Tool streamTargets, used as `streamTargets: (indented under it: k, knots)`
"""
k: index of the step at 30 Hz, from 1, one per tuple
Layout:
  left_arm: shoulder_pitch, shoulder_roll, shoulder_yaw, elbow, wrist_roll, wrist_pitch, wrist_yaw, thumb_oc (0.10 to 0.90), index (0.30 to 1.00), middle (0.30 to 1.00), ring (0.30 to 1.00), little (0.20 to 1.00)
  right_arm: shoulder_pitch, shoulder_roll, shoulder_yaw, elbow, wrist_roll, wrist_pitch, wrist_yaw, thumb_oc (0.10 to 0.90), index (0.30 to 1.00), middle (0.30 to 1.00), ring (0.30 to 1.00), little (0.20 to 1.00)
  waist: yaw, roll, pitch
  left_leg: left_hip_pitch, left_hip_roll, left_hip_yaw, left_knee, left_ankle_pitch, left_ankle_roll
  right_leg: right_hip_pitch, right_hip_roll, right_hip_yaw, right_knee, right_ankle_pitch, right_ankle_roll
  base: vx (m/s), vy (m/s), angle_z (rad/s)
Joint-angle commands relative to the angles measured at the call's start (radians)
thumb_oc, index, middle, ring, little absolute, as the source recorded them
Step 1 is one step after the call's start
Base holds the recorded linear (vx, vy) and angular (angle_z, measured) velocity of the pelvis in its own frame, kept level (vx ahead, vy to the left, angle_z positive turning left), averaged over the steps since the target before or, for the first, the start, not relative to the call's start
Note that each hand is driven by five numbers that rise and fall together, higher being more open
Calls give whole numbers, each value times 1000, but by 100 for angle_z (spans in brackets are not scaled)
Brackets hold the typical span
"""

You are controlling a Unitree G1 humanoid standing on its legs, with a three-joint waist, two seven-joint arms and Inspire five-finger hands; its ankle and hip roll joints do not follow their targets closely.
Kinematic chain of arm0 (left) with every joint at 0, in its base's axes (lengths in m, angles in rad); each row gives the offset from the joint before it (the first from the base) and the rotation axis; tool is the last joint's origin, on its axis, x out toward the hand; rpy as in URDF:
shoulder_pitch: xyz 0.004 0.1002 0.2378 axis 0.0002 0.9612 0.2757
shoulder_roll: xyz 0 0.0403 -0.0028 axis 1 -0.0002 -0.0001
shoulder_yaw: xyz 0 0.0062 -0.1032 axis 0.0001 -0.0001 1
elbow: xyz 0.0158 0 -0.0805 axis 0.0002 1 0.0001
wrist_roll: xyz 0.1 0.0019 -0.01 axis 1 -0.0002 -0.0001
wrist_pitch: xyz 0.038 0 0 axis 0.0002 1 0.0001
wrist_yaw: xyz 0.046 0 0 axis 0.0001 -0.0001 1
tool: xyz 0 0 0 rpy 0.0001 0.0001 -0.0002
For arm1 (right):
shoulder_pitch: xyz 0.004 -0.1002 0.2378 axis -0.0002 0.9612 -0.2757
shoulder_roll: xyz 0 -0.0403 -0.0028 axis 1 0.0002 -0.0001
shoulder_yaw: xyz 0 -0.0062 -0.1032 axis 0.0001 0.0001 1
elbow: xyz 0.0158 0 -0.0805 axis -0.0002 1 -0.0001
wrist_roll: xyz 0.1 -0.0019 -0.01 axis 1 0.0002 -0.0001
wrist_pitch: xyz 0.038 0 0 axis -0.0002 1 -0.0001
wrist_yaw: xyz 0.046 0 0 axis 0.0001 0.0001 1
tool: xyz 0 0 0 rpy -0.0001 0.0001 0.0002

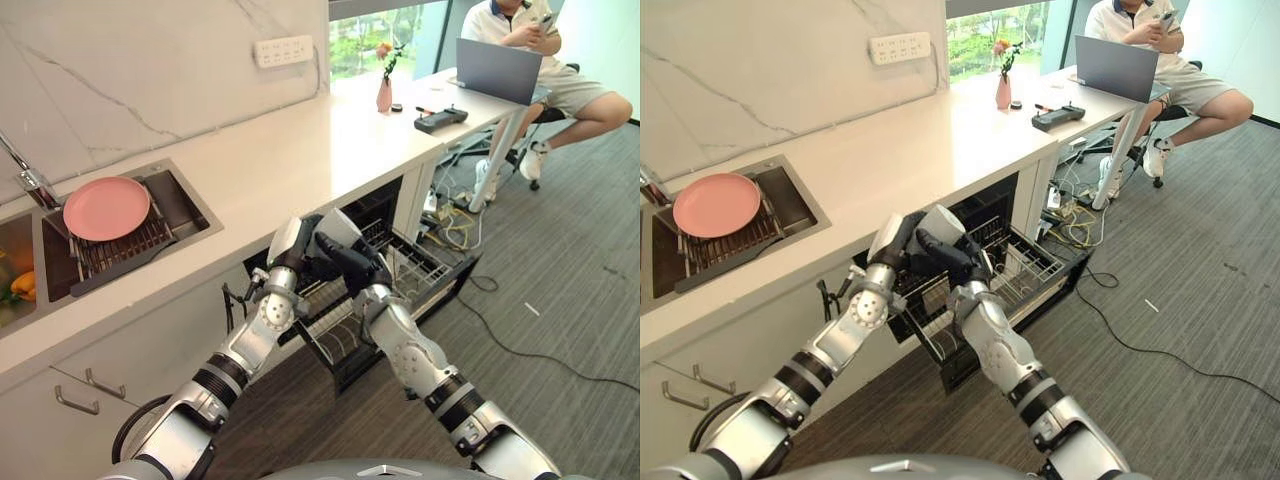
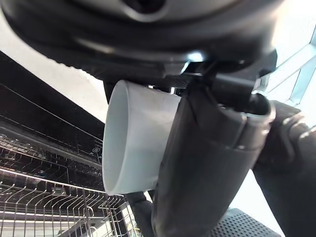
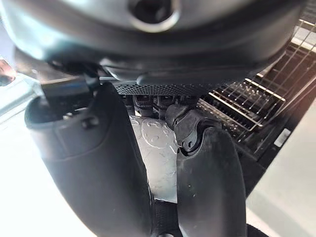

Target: Place the dishes in the dishwasher.

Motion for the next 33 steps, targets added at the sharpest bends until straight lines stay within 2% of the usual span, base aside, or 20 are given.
streamTargets:
  k: [1,6,7,11,15,16,20,21,22,23,24,25,29,30,33]
  knots:
    - [-233,-76,-127,-25,16,-154,-20,400,300,300,300,300,-213,201,104,-20,45,6,164,800,900,900,900,900,25,-45,-20,3,2,17,28,-62,5,-6,-68,-23,17,-57,70,0,0,0]
    - [-230,-111,-141,-20,-66,-158,-30,400,300,300,300,300,-254,262,31,26,45,-63,162,800,900,900,900,900,33,-38,-17,-2,6,16,35,-60,6,-6,-70,-32,18,-61,69,0,0,0]
    - [-226,-116,-145,-21,-83,-160,-34,400,300,300,300,300,-257,270,23,32,45,-76,162,400,300,300,300,300,34,-36,-16,-2,5,15,36,-60,6,-4,-71,-32,18,-61,69,0,0,0]
    - [-212,-122,-158,-32,-133,-163,-32,400,300,300,300,300,-268,298,-13,40,33,-131,155,400,300,300,300,300,45,-28,-13,-7,4,7,39,-61,7,0,-75,-42,18,-62,68,0,1,2]
    - [-197,-128,-174,-32,-171,-157,-32,400,300,300,300,300,-282,319,-58,41,24,-188,95,400,300,300,300,300,50,-18,-13,-12,2,-3,42,-61,10,3,-78,-49,19,-64,67,3,8,8]
    - [-189,-129,-179,-25,-178,-154,-33,400,300,300,300,300,-295,323,-89,37,24,-218,69,400,300,300,300,300,52,-14,-13,-13,0,-7,42,-62,11,5,-78,-50,20,-65,66,5,10,7]
    - [-175,-119,-178,-24,-185,-155,-37,400,300,300,300,300,-310,327,-139,11,22,-259,35,400,300,300,300,300,56,-10,-13,-16,0,-11,43,-63,12,8,-79,-55,21,-66,65,0,8,7]
    - [-171,-115,-176,-24,-186,-154,-41,444,366,366,366,366,-312,325,-154,3,22,-270,27,400,300,300,300,300,56,-9,-14,-16,0,-13,43,-63,12,8,-78,-55,21,-67,65,0,0,0]
    - [-165,-108,-177,-29,-187,-154,-48,558,538,538,538,538,-315,321,-168,-10,20,-282,16,400,300,300,300,300,57,-8,-14,-15,1,-13,43,-64,12,9,-78,-56,22,-68,65,0,0,0]
    - [-150,-97,-170,-39,-198,-158,-64,800,900,900,900,900,-317,312,-186,-33,15,-291,8,400,300,300,300,300,57,-7,-14,-14,0,-14,43,-65,13,11,-77,-56,23,-69,65,0,0,0]
    - [-149,-94,-171,-42,-200,-157,-66,800,900,900,900,900,-316,313,-187,-35,14,-291,6,400,300,300,300,300,57,-8,-14,-14,0,-14,43,-65,13,11,-77,-56,23,-69,65,0,26,3]
    - [-77,-52,-139,-67,-269,-169,-112,800,900,900,900,900,-312,267,-243,-85,-34,-308,-25,400,300,300,300,300,60,-5,-16,-12,2,-18,46,-69,14,15,-76,-56,25,-73,64,-1,21,4]
    - [-20,-8,-111,-95,-286,-173,-142,800,900,900,900,900,-314,219,-302,-110,-94,-315,-65,400,300,300,300,300,63,-7,-19,-10,3,-20,46,-72,14,18,-72,-55,27,-76,63,4,21,9]
    - [37,32,-80,-108,-304,-177,-170,800,900,900,900,900,-315,164,-358,-123,-172,-312,-106,400,300,300,300,300,66,-8,-21,-6,3,-22,48,-76,16,21,-69,-53,27,-78,63,16,23,6]
    - [112,96,-12,-142,-312,-191,-190,800,900,900,900,900,-289,70,-440,-137,-301,-290,-151,400,300,300,300,300,73,-13,-21,-4,3,-28,51,-80,17,23,-66,-52,29,-81,63,3,17,2]
